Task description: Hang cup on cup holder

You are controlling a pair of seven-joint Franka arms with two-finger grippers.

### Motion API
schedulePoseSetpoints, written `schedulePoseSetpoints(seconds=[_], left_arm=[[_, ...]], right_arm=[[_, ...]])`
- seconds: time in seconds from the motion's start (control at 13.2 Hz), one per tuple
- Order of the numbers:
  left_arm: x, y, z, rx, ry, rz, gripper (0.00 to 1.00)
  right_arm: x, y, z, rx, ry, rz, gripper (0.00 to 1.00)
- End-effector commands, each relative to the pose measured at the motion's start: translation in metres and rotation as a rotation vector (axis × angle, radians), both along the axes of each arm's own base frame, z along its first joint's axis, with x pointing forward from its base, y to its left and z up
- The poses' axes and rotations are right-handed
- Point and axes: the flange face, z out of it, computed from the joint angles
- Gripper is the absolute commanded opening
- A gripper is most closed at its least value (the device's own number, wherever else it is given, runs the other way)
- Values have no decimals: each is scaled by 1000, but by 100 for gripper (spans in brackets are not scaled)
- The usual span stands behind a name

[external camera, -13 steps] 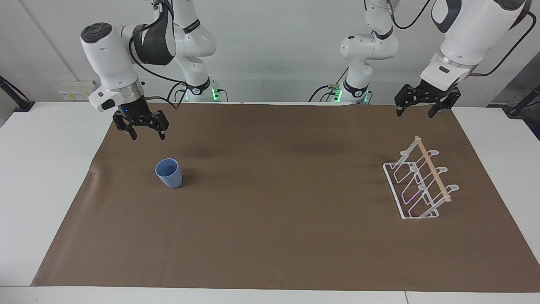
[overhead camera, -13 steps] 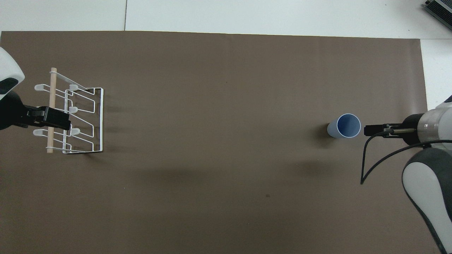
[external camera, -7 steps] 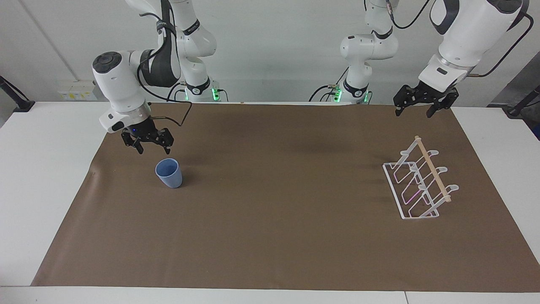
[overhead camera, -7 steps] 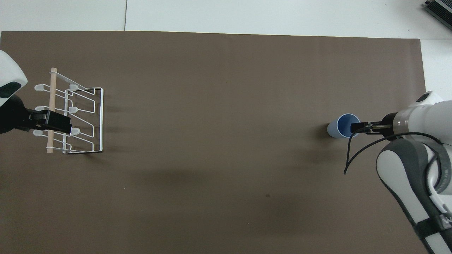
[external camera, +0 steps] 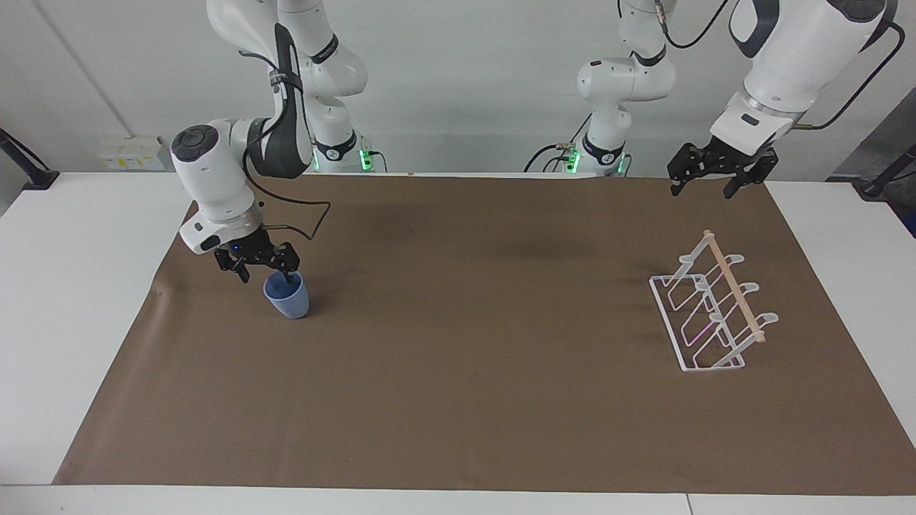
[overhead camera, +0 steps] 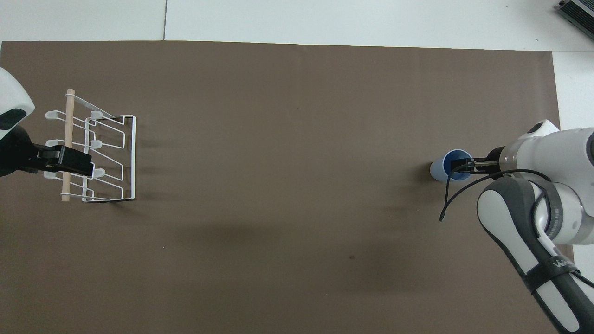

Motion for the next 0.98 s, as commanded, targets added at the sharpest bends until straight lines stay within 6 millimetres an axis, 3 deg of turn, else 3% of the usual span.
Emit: schedulePoseSetpoints(seconds=[0.0, 0.3, 0.75, 0.83, 0.91], left_arm=[[-9, 3, -2, -7, -8, 7, 100], [-9, 1, -2, -7, -10, 5, 100], [-9, 2, -2, -7, -13, 8, 100], [-9, 3, -2, -7, -11, 8, 100], [-9, 3, -3, -7, -7, 8, 100]], right_arm=[[-9, -1, -12, 14, 9, 12, 100], [-18, -3, -32, 9, -19, 6, 100], [-17, -5, -33, 8, -19, 2, 100], [-16, -5, -34, 8, -19, 4, 98], [-15, -5, -32, 8, -22, 4, 85]])
